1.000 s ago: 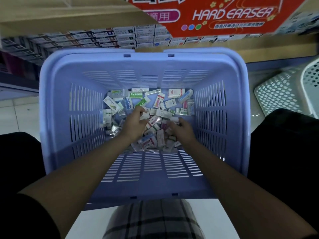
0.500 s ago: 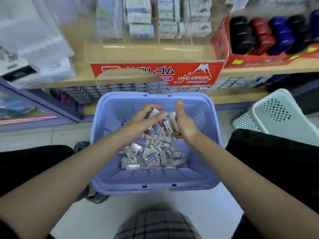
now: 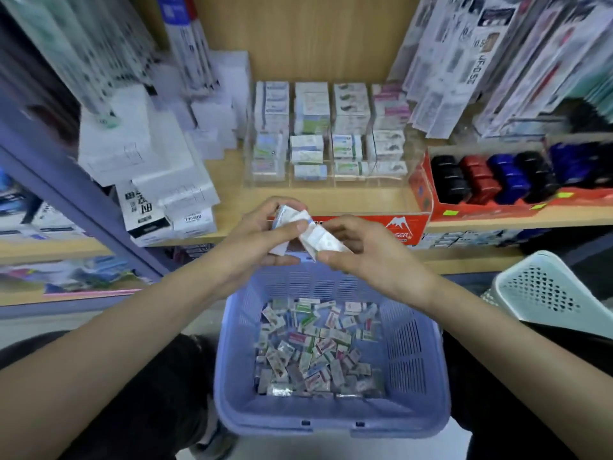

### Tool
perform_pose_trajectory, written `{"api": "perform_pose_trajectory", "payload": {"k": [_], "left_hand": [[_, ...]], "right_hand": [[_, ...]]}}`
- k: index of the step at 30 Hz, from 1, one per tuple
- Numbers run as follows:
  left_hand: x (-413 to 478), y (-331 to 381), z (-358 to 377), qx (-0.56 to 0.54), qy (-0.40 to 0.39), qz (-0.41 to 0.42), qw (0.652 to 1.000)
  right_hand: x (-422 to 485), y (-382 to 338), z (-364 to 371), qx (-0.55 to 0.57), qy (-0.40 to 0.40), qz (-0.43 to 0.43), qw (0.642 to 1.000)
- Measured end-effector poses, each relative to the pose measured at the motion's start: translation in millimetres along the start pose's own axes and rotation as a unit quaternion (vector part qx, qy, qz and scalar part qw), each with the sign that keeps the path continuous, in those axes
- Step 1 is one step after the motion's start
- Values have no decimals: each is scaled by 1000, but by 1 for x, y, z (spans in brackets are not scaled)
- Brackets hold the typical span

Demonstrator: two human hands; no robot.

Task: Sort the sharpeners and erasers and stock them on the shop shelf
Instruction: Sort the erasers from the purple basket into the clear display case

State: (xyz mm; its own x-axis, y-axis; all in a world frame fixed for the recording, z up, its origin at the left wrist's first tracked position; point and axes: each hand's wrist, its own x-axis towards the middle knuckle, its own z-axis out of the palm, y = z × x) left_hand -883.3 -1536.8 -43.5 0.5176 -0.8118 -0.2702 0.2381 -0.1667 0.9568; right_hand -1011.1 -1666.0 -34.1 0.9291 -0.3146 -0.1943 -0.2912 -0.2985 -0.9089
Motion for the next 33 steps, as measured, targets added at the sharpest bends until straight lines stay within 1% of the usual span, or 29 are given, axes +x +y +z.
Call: {"api": "perform_pose_trajectory", "payload": {"k": [2, 4, 6, 9, 12, 15, 18, 22, 26, 29, 31, 33], "left_hand": [[3, 6, -1, -48, 8, 3, 999], [8, 13, 1, -72, 21, 10, 997], [15, 20, 3, -82, 40, 20, 996], [25, 27, 6, -85, 66, 43, 993], [30, 31, 6, -75, 80, 55, 992], [35, 32, 5, -69, 89, 47, 993], [37, 31, 6, -79, 87, 42, 992], [41, 28, 9, -89, 93, 21, 991], [48, 24, 5, -76, 110, 2, 991], [53, 27, -4, -99, 122, 3, 988], [54, 30, -11, -119, 143, -4, 982], [54, 33, -18, -129, 163, -12, 978]], "right_hand": [[5, -6, -1, -33, 60, -19, 997], [9, -13, -4, -31, 96, -36, 994], [10, -22, -6, -51, 122, -55, 990], [16, -30, -10, -124, 155, -101, 975], [25, -33, -13, -167, 173, -127, 962], [33, -33, -18, -156, 168, -115, 967], [35, -30, -17, -106, 147, -78, 980], [35, -22, -18, -90, 158, -47, 982], [42, -12, -22, -178, 162, -73, 968], [64, -3, -25, -184, 179, -68, 964], [89, -1, -33, -198, 208, -56, 956], [120, -2, -41, -247, 240, -64, 937]]}}
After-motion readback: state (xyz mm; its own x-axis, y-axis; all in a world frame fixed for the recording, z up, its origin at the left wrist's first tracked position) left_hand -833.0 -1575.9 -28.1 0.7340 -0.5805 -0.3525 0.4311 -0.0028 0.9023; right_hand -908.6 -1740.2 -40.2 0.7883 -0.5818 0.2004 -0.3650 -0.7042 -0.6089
